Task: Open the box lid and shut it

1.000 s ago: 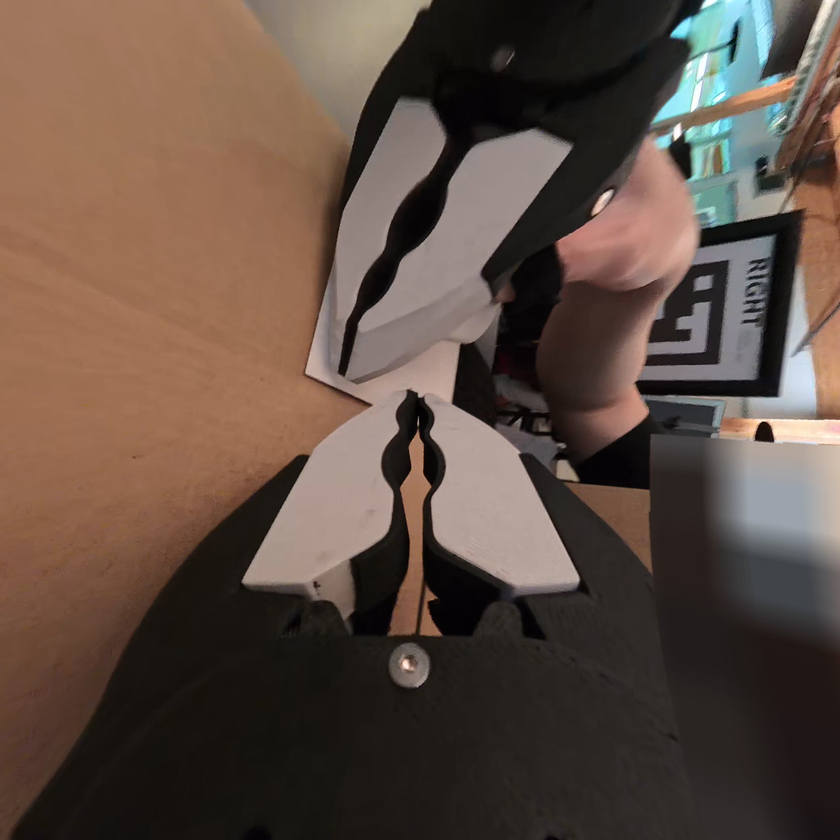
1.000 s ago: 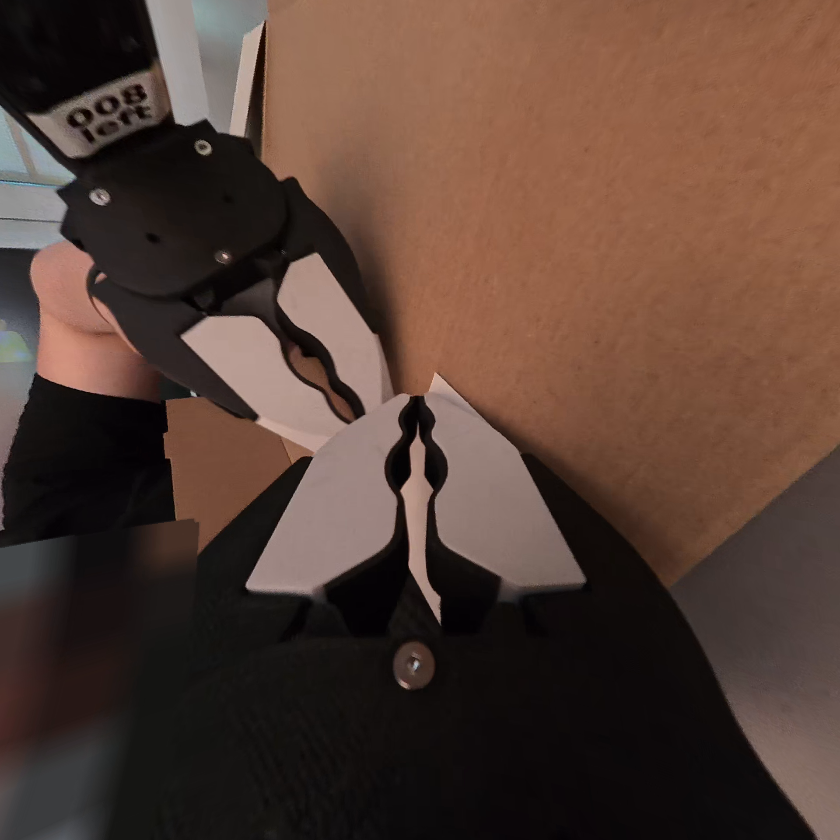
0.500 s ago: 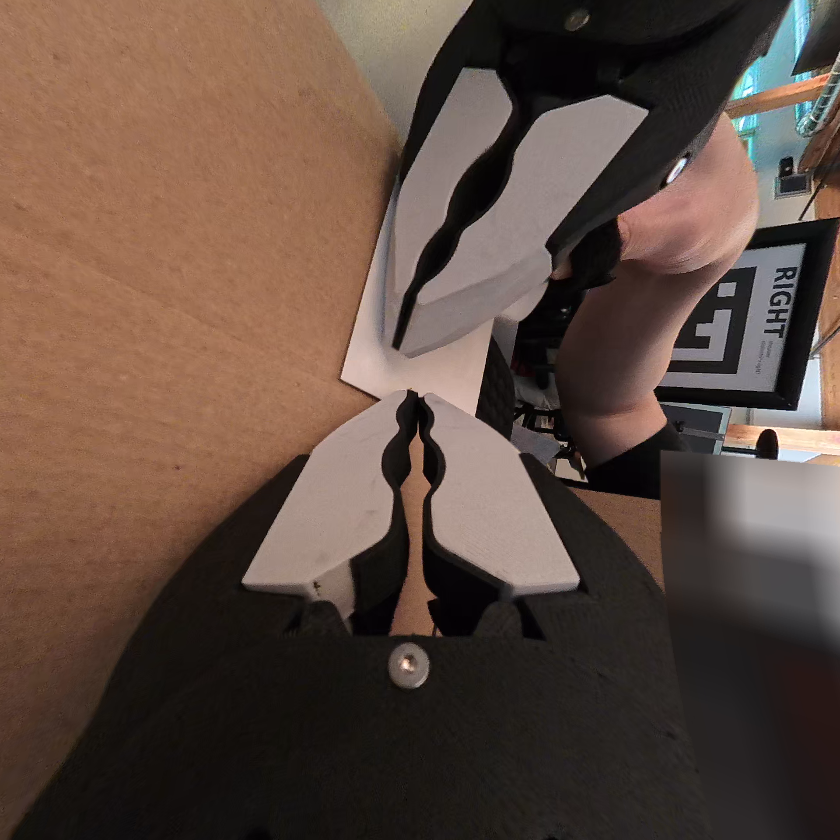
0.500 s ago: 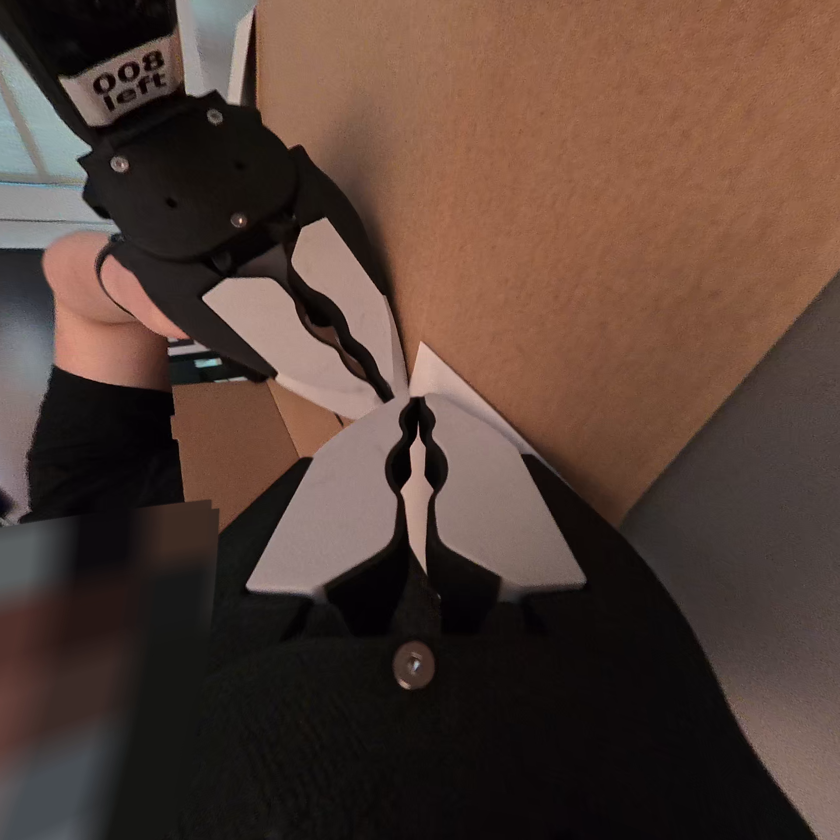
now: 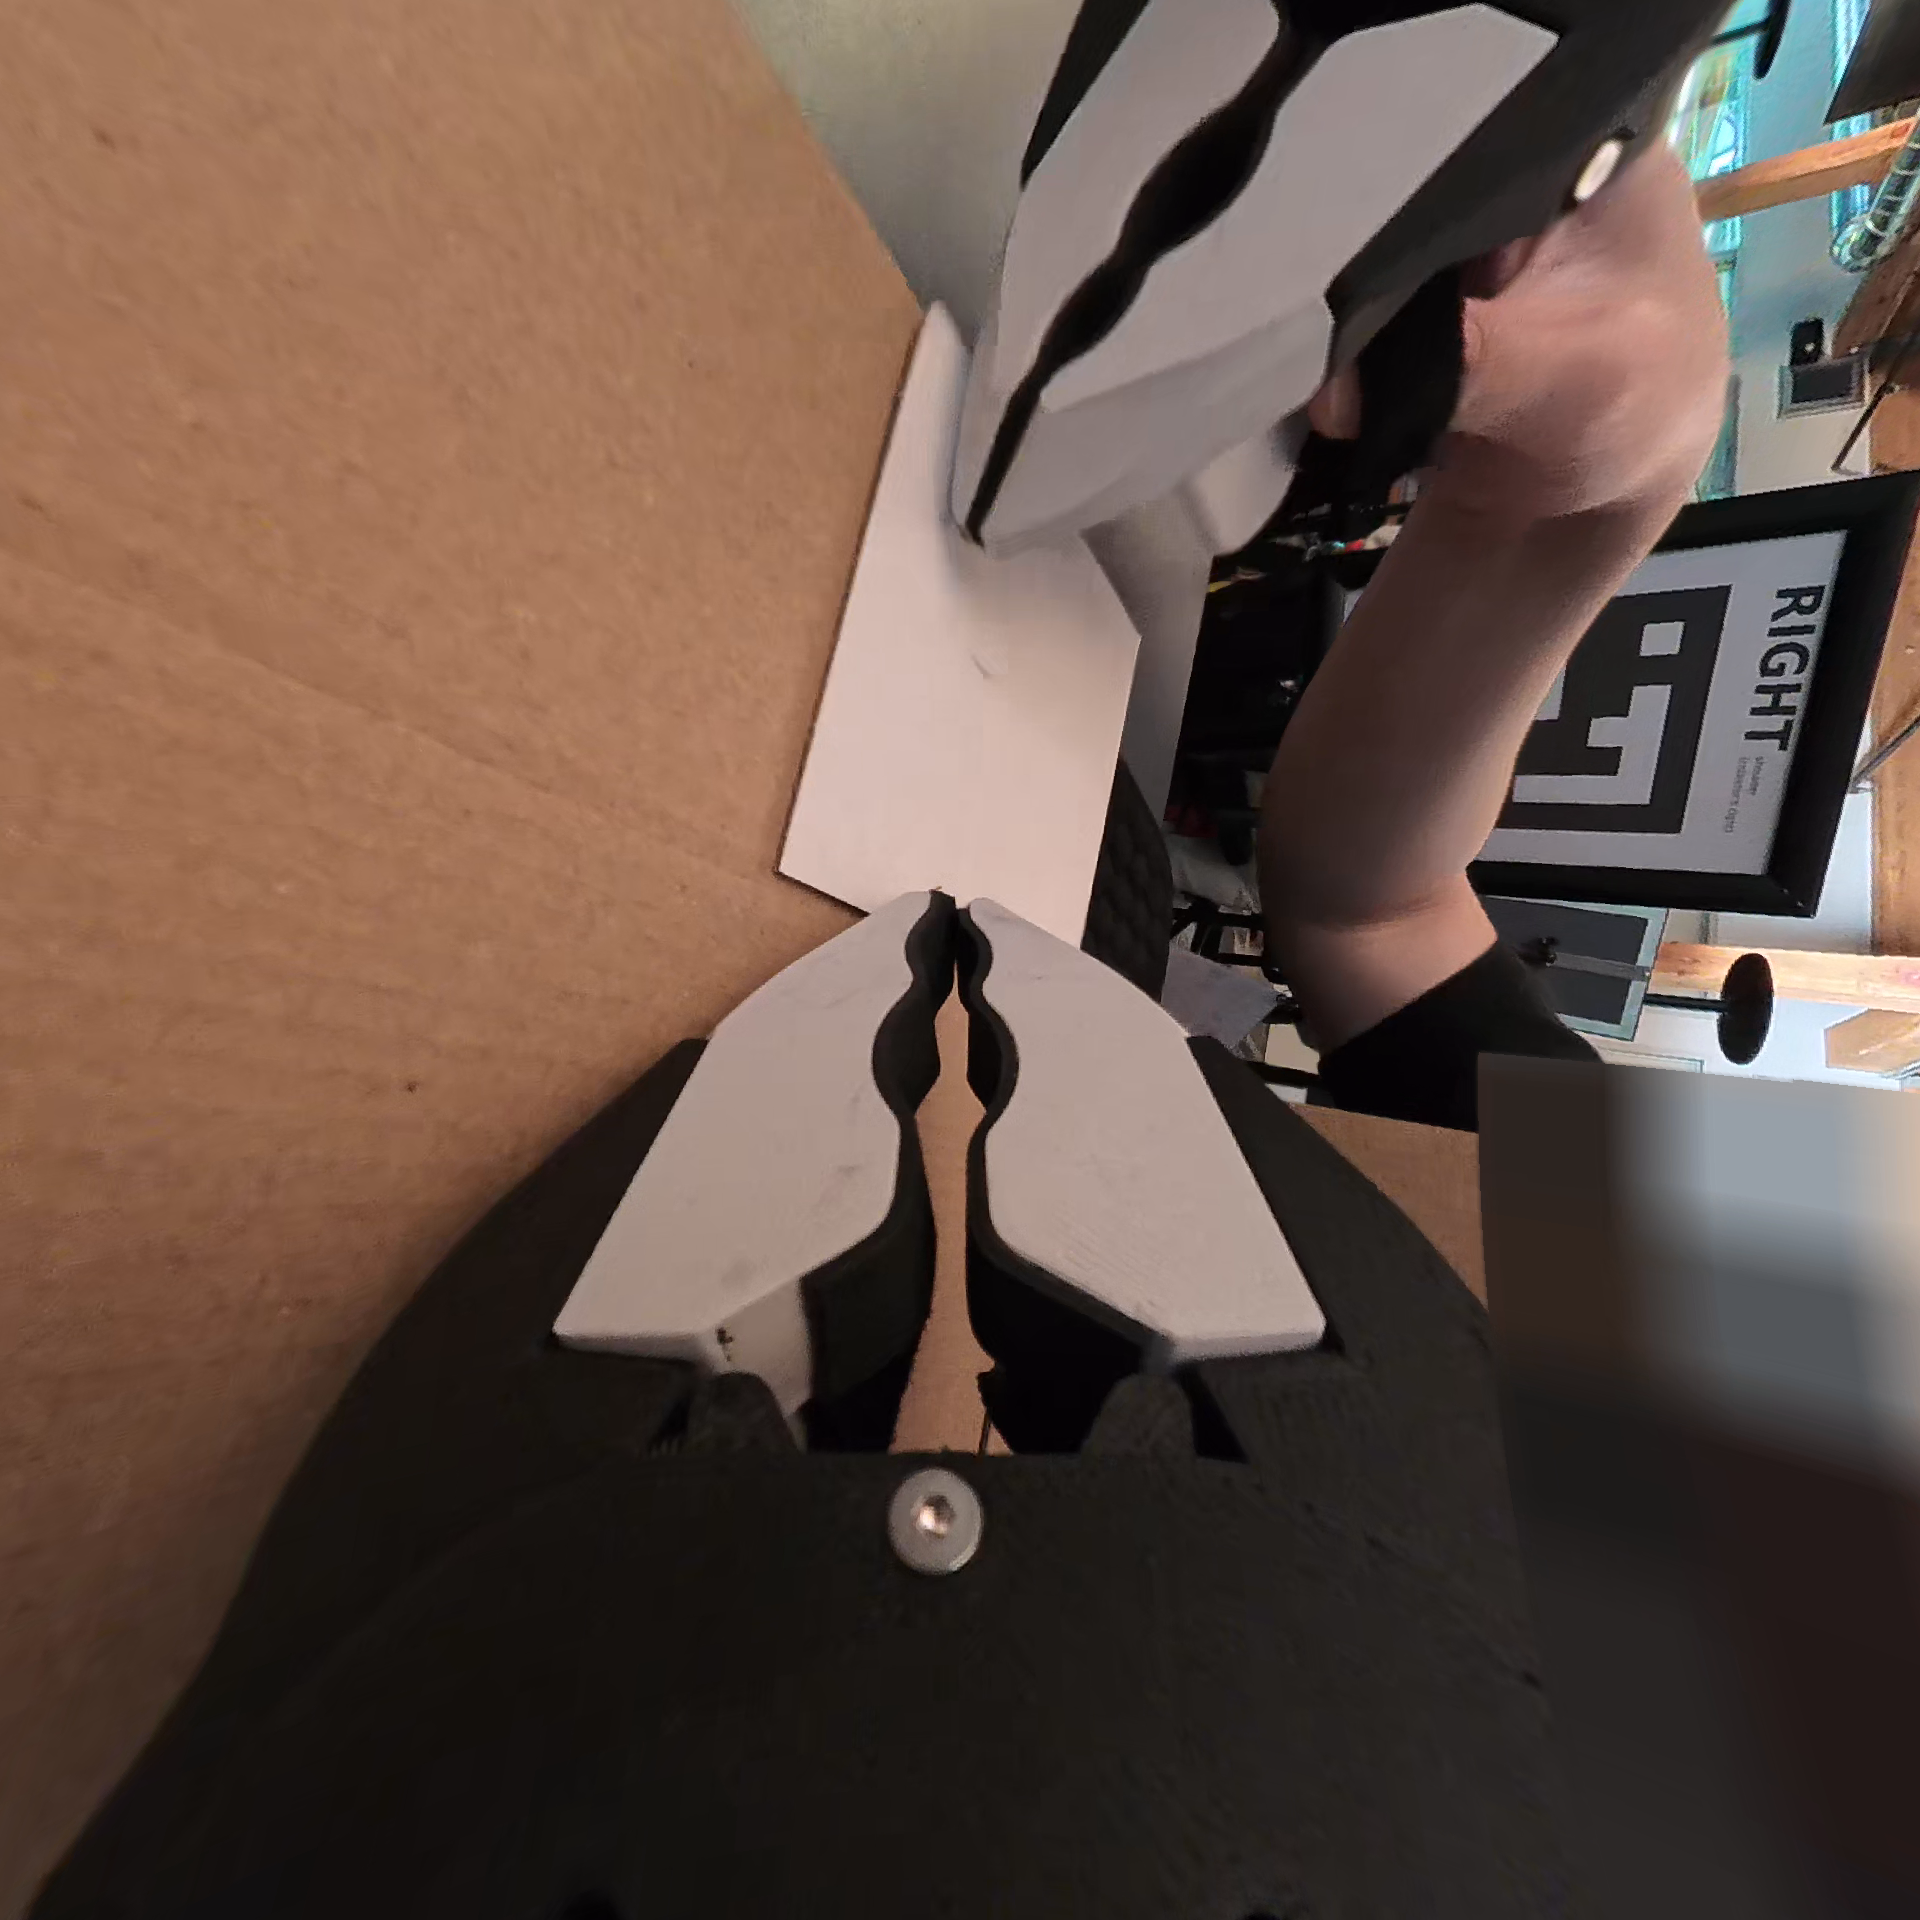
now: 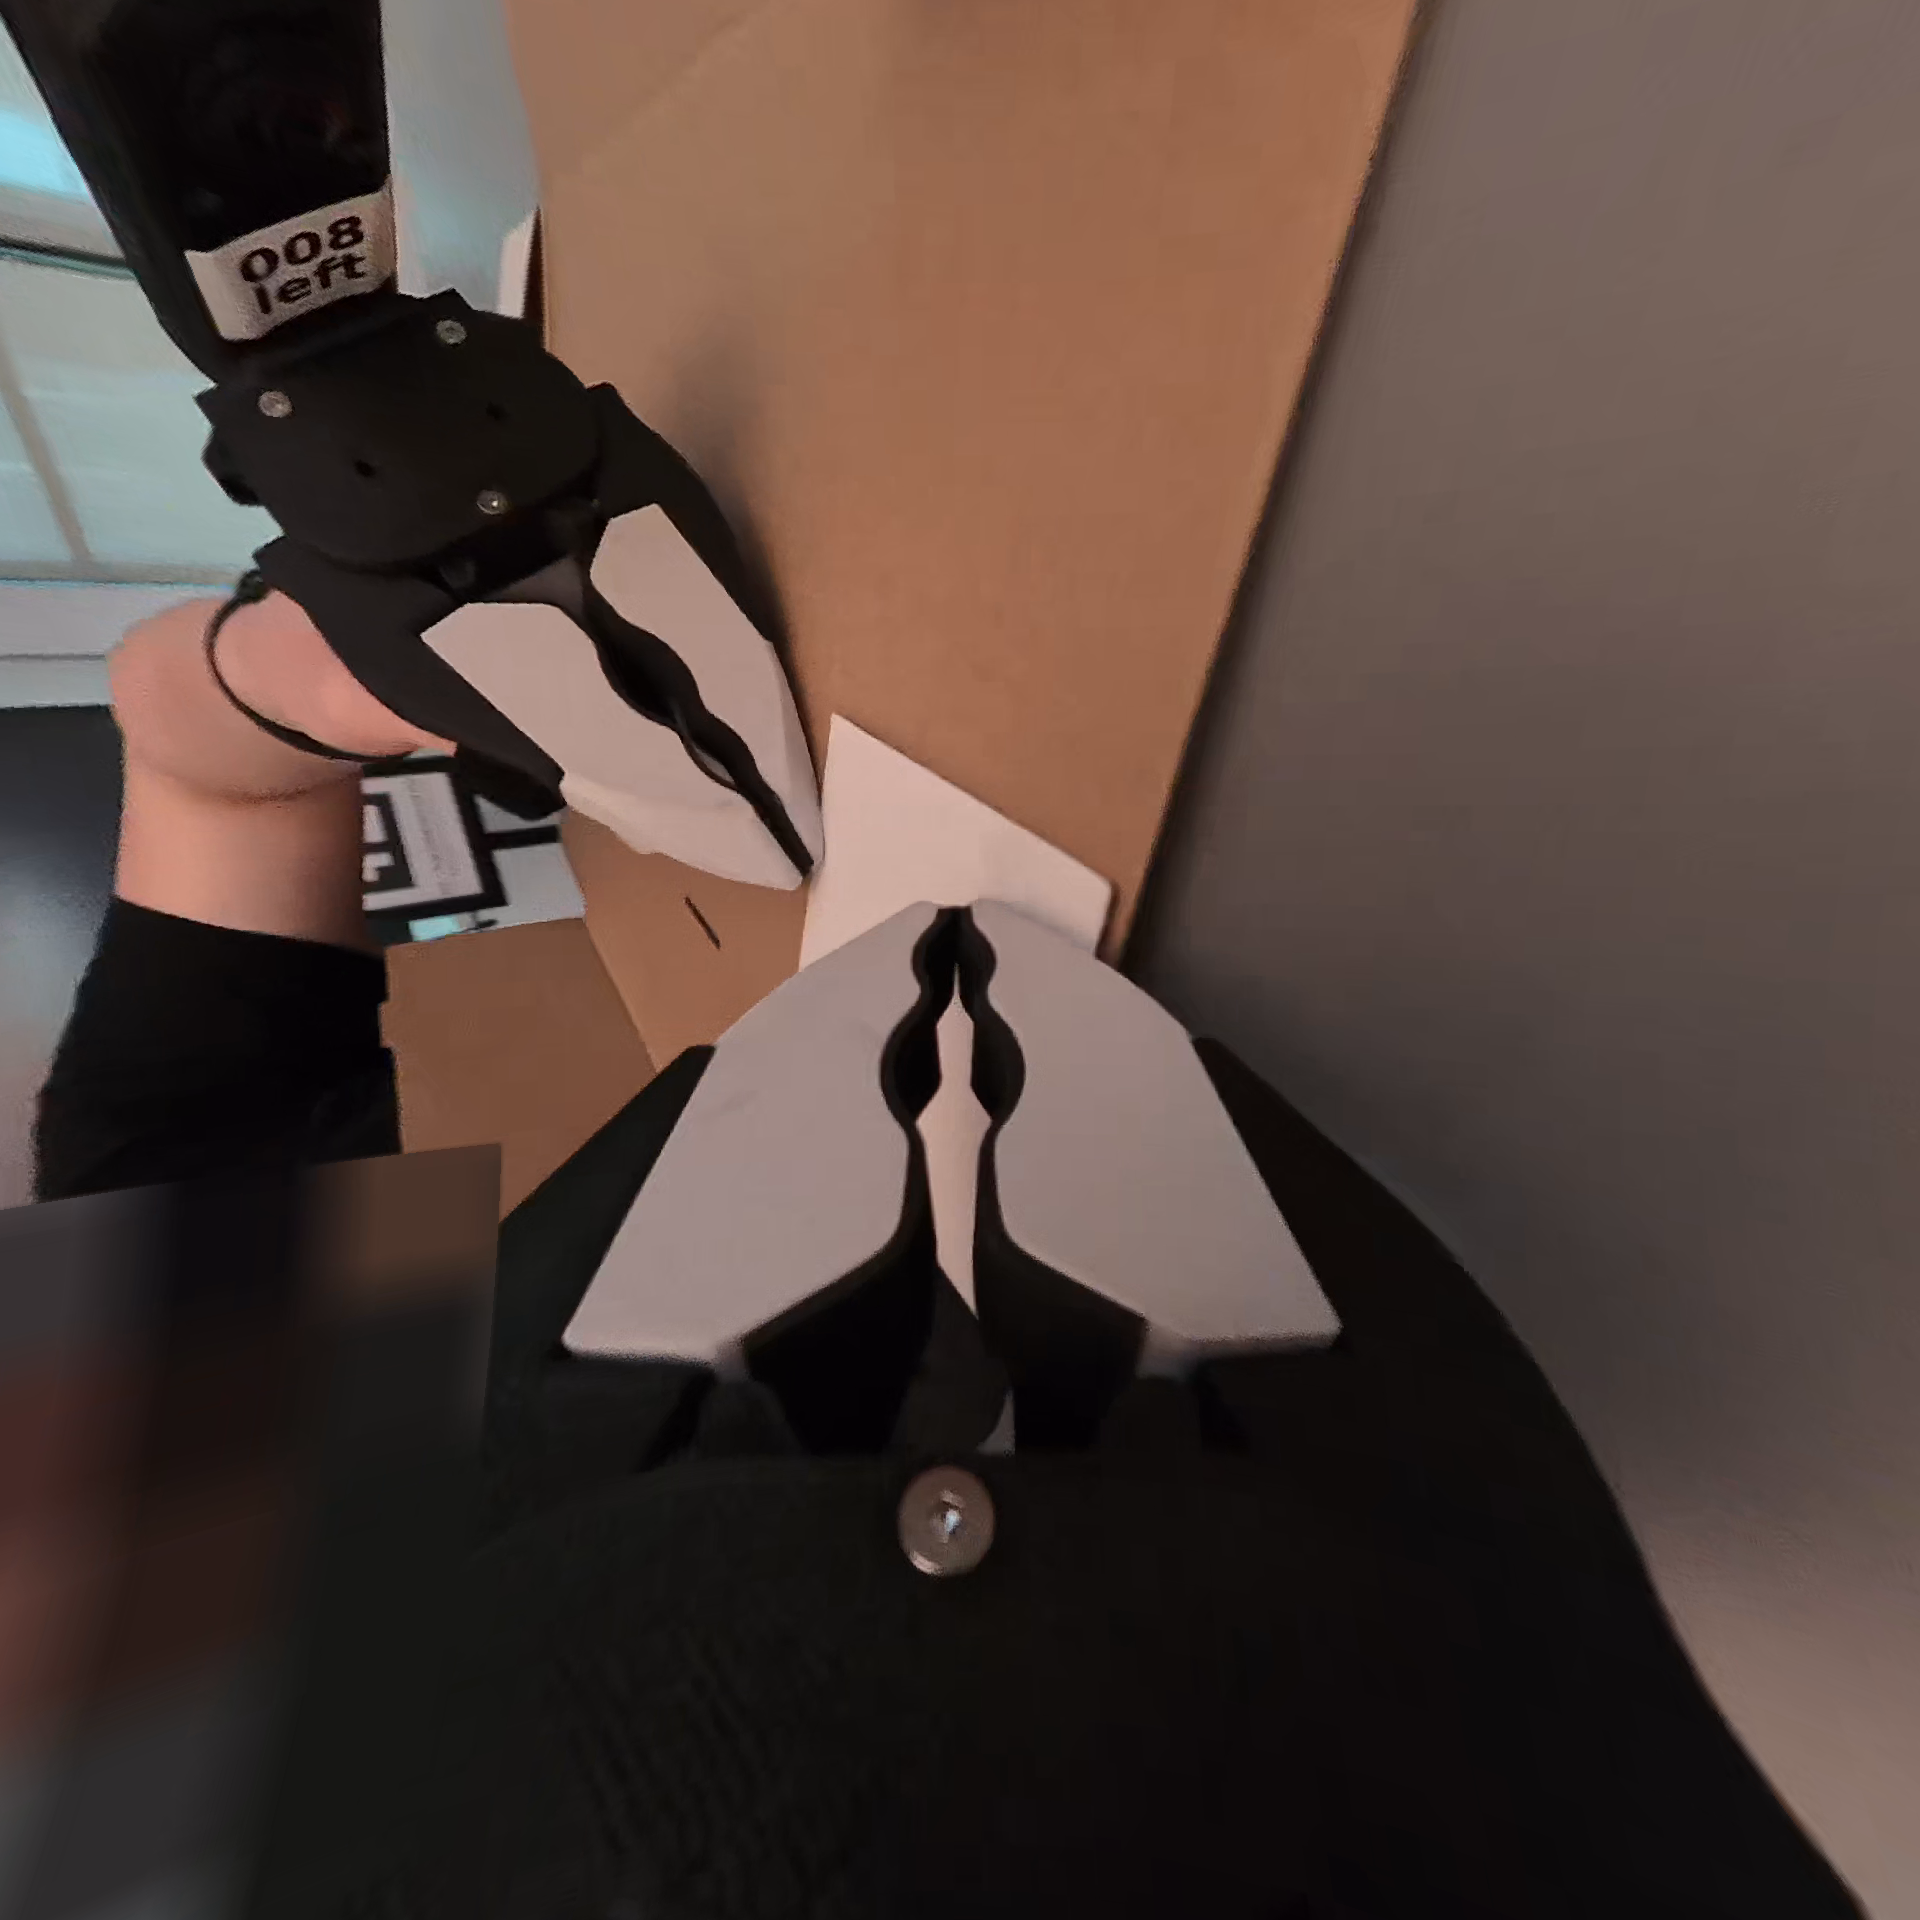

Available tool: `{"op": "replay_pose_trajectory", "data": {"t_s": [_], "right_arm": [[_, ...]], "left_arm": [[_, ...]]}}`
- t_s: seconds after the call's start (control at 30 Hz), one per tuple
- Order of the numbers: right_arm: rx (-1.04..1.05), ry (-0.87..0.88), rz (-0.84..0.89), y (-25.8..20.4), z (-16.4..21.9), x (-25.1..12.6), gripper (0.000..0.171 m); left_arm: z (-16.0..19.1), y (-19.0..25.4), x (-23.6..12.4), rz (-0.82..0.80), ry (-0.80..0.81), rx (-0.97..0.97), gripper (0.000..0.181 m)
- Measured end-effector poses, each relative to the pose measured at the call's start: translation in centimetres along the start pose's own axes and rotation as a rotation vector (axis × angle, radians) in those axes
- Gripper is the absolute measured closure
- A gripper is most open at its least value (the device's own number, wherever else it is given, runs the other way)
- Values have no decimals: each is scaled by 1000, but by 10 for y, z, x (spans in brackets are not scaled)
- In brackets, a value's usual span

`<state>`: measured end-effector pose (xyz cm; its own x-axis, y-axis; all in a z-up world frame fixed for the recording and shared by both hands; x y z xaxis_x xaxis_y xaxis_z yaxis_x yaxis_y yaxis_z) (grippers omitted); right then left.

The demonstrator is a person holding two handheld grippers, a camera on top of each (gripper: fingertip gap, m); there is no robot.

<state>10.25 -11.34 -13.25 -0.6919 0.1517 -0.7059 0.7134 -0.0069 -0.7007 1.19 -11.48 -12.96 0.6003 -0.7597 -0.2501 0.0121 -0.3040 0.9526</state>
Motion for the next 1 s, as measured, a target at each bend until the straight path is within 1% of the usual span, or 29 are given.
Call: {"op": "replay_pose_trajectory", "data": {"t_s": [0.07,0.13,0.2,0.27,0.33,0.4,0.43,0.47,0.5,0.53,0.57,0.6,0.63,0.7,0.77,0.83,0.87,0.9,1.0], "right_arm": [[39,-6,-55,2,6,-4,171],[-2,11,-72,-3,13,-12,171],[-15,-8,-21,4,23,-8,171],[39,3,-70,4,23,-11,171],[-26,24,-44,-2,27,-15,171],[-49,-3,25,0,32,-7,170],[-25,-9,2,-4,31,-6,170],[-26,-9,23,-5,31,-6,171],[-64,3,46,-11,31,-7,171],[-106,12,32,-22,32,-6,171],[-130,2,26,-30,35,-1,171],[-139,-46,73,-29,40,9,171],[-137,-79,77,-31,43,17,171],[-163,-84,77,-42,46,22,171],[-222,-57,5,-64,47,29,171],[-238,-147,46,-60,59,44,168],[-208,-137,-11,-65,58,44,170],[-192,-143,-24,-64,59,42,171],[-234,-102,-19,-55,66,29,171]], "left_arm": [[0,0,0,11,-3,-9,181],[0,0,0,16,-4,-5,181],[0,0,0,14,-2,-2,181],[0,0,0,16,-6,-6,181],[0,0,0,11,-9,-2,181],[0,0,0,10,-9,2,181],[0,0,0,13,-9,-2,181],[0,0,0,15,-9,-5,181],[0,0,0,13,-9,-5,181],[0,0,1,10,-8,-1,181],[0,0,1,7,-8,2,181],[-1,0,1,7,-8,2,181],[-1,0,1,8,-8,-1,181],[-1,0,1,7,-7,-5,181],[-1,0,1,4,-5,3,181],[-1,0,1,6,-4,1,181],[-1,0,1,6,-6,-1,181],[-1,0,1,5,-6,2,181],[-1,0,1,3,-4,11,181]]}}
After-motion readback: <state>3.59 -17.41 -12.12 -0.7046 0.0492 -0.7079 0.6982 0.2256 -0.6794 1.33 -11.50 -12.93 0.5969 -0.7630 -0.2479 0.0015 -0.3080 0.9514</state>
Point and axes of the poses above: each gripper's, where its closed fingertips meet, x out along the fingers, z out of its underside, y = z × x across the jaws, the point moved 2 cm from there along -x, back along the fingers, and after that the axes turned 13 degrees about z, right-handed, at the moved point
